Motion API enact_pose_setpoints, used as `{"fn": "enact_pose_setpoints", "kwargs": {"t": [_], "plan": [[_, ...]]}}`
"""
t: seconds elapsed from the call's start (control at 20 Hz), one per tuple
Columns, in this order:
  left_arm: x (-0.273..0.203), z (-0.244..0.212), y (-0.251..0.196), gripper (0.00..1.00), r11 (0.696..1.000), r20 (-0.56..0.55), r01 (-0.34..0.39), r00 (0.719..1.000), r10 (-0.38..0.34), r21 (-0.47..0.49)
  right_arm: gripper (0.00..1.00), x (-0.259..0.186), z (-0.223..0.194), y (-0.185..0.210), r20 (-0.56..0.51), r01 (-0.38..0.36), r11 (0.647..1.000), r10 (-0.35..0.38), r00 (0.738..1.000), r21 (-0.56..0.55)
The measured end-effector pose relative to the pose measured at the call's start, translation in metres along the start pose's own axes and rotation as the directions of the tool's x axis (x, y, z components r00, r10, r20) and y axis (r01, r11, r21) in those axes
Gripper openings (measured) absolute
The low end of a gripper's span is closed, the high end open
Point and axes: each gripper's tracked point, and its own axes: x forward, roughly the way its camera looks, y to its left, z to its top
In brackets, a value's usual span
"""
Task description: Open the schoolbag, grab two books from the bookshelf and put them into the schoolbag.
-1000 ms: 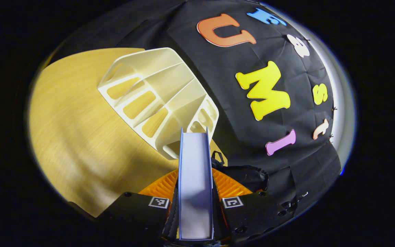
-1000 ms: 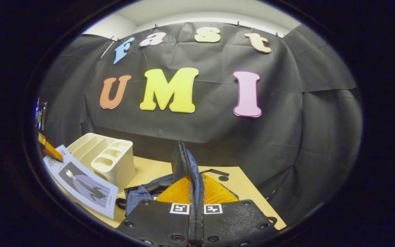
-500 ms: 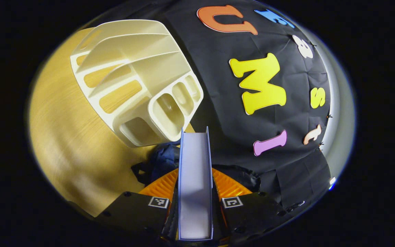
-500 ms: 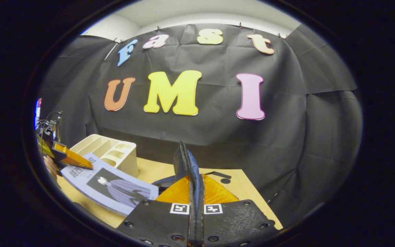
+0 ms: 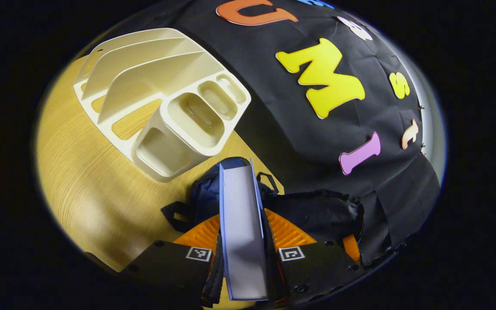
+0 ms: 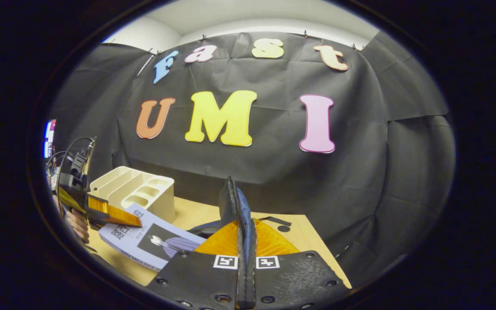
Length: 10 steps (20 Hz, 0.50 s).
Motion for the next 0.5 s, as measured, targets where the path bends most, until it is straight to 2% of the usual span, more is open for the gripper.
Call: {"fn": "enact_pose_setpoints", "kwargs": {"t": [0.05, 0.1, 0.15, 0.3, 0.4, 0.45, 0.5], "plan": [[0.007, -0.008, -0.004, 0.42, 1.000, -0.014, 0.007, 1.000, -0.007, 0.007, 0.00, 0.001, 0.000, 0.000, 0.002, -0.003, 1.000, 0.003, 1.000, 0.001], [0.013, -0.012, -0.008, 0.47, 1.000, -0.011, 0.011, 1.000, -0.010, 0.018, 0.00, 0.001, 0.001, -0.002, 0.006, 0.002, 1.000, -0.002, 1.000, 0.001], [0.019, -0.010, -0.010, 0.42, 0.999, 0.011, 0.006, 1.000, -0.006, 0.037, 0.00, 0.000, 0.004, -0.003, 0.012, 0.004, 1.000, -0.004, 1.000, 0.002], [0.035, -0.012, -0.017, 0.43, 0.994, 0.075, -0.013, 0.997, 0.005, 0.106, 0.03, -0.002, 0.011, -0.004, 0.023, -0.001, 1.000, 0.001, 1.000, 0.002], [0.048, -0.022, -0.021, 0.43, 0.991, 0.095, -0.014, 0.995, 0.002, 0.130, 0.01, -0.003, 0.017, -0.001, 0.033, -0.011, 1.000, 0.011, 0.999, 0.002], [0.054, -0.028, -0.023, 0.48, 0.991, 0.093, -0.010, 0.996, -0.002, 0.131, 0.03, -0.004, 0.018, 0.002, 0.038, -0.022, 1.000, 0.022, 0.999, 0.002], [0.060, -0.033, -0.026, 0.44, 0.992, 0.097, -0.002, 0.995, -0.010, 0.125, 0.01, -0.004, 0.020, 0.007, 0.040, -0.034, 0.999, 0.034, 0.999, 0.001]]}}
